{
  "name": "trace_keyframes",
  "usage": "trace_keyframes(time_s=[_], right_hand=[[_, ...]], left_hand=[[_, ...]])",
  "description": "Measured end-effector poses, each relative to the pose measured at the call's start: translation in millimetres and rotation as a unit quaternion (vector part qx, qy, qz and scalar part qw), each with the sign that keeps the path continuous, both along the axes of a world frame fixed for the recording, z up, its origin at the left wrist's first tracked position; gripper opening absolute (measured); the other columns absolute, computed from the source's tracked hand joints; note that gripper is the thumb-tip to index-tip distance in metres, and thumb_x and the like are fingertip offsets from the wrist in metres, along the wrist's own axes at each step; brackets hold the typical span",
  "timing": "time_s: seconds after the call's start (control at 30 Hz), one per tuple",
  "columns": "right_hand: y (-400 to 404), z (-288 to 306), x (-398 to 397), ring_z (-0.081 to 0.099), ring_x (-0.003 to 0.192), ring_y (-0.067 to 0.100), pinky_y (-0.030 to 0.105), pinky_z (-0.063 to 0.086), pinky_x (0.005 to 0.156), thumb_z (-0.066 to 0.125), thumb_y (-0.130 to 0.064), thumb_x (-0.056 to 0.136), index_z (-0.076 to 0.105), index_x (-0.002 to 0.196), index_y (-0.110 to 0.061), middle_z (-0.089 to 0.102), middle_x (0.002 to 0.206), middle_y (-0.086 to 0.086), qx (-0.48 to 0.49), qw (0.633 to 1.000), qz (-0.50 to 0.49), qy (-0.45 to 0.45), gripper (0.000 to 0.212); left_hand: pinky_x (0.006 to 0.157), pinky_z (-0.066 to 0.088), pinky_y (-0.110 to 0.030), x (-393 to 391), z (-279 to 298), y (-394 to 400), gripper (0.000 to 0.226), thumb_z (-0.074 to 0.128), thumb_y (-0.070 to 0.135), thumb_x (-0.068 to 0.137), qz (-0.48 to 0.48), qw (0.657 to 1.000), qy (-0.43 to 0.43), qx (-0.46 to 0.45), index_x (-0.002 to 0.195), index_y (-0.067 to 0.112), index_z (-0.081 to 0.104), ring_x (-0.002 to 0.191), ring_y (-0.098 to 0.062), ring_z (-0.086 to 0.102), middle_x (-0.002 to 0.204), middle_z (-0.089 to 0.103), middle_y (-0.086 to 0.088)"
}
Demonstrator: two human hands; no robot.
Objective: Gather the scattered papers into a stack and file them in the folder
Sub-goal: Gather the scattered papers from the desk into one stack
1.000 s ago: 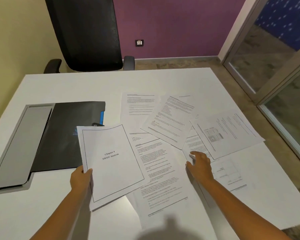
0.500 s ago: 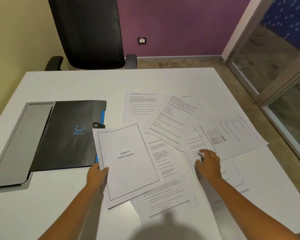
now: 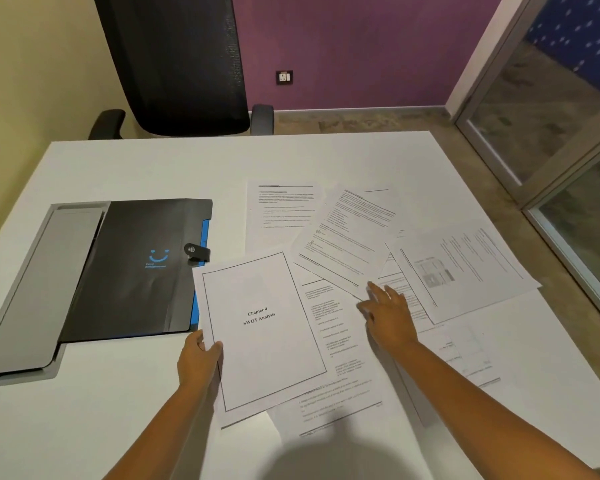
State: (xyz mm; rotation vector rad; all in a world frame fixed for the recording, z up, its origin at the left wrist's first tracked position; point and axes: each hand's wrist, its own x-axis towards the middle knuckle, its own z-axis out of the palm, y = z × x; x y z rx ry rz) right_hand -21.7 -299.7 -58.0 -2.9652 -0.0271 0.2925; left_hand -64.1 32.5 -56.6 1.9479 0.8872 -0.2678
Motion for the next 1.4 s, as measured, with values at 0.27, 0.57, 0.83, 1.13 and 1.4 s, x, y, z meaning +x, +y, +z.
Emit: trace_keyframes(time_s=[0.27,0.57,0.83,1.13,1.4], right_hand=[[11.9,-4.0,-1.3,0.009,0.147,0.022,0.048,0.006,0.119,0.037,-0.021,0.097,0.015,0.149,-0.013,0.009,0.160,0.000,-0.101,0.992,0.005,0.070,0.057],[23.3,32.5,-39.0,0.050,0.113,0.000,0.021,0.057,0.072,0.049,-0.010,0.093,0.028,0.147,-0.021,0.012,0.153,-0.026,0.238,0.964,-0.032,-0.117,0.059],[7.2,40.2,-78.1,0.033,0.137,0.000,0.012,0.031,0.109,0.052,-0.003,0.091,0.030,0.137,-0.047,0.031,0.146,-0.030,0.398,0.903,-0.054,-0.150,0.068],[-2.2,66.4,-93.6,0.051,0.120,-0.001,0.009,0.046,0.092,0.053,-0.004,0.090,0.050,0.129,-0.018,0.049,0.135,-0.012,0.498,0.840,-0.141,-0.164,0.042],[-35.2,48.9,-107.0,0.058,0.108,-0.002,0.009,0.045,0.088,0.046,-0.022,0.095,0.068,0.098,-0.031,0.061,0.119,-0.016,0.452,0.877,-0.115,-0.114,0.024]], left_hand=[[0.098,0.043,-0.047,3.8,11.8,-0.9,0.034,0.050,0.006,0.091,0.063,0.994,-0.064,0.056,0.124,-0.002,0.051,0.111,-0.041,0.053,0.129,0.050,-0.023],[0.076,0.047,-0.037,25.8,38.2,-41.4,0.030,0.037,0.034,0.097,0.030,0.967,-0.052,-0.246,0.108,0.009,0.048,0.086,-0.026,0.056,0.099,0.055,-0.016],[0.102,0.040,-0.049,37.6,31.1,-62.4,0.071,0.027,0.059,0.088,-0.027,0.890,0.029,-0.454,0.139,0.009,0.033,0.123,-0.035,0.049,0.138,0.046,-0.012],[0.077,0.056,-0.050,37.5,14.6,-84.6,0.081,0.026,0.072,0.080,-0.026,0.822,0.118,-0.556,0.120,0.007,0.054,0.104,-0.040,0.063,0.114,0.066,-0.018],[0.086,0.054,-0.048,51.2,36.0,-98.7,0.035,0.046,0.004,0.091,-0.186,0.915,0.108,-0.342,0.125,0.000,0.052,0.104,-0.035,0.063,0.117,0.064,-0.020]])
